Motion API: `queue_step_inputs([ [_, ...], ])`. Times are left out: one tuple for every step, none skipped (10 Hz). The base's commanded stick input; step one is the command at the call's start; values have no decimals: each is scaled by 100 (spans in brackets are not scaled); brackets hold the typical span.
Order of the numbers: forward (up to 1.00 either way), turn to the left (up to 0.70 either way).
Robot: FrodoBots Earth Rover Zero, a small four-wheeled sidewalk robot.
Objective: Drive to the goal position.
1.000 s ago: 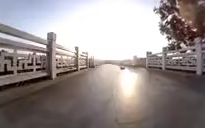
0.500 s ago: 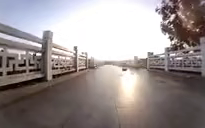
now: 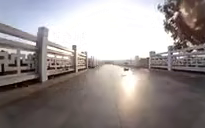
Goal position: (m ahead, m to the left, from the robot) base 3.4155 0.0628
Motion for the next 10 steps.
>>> queue_step_inputs([
  [45, 0],
  [45, 0],
  [45, 0],
  [45, 0],
  [45, 0],
  [45, 0],
  [45, 0],
  [45, 0],
  [45, 0],
  [45, 0],
])
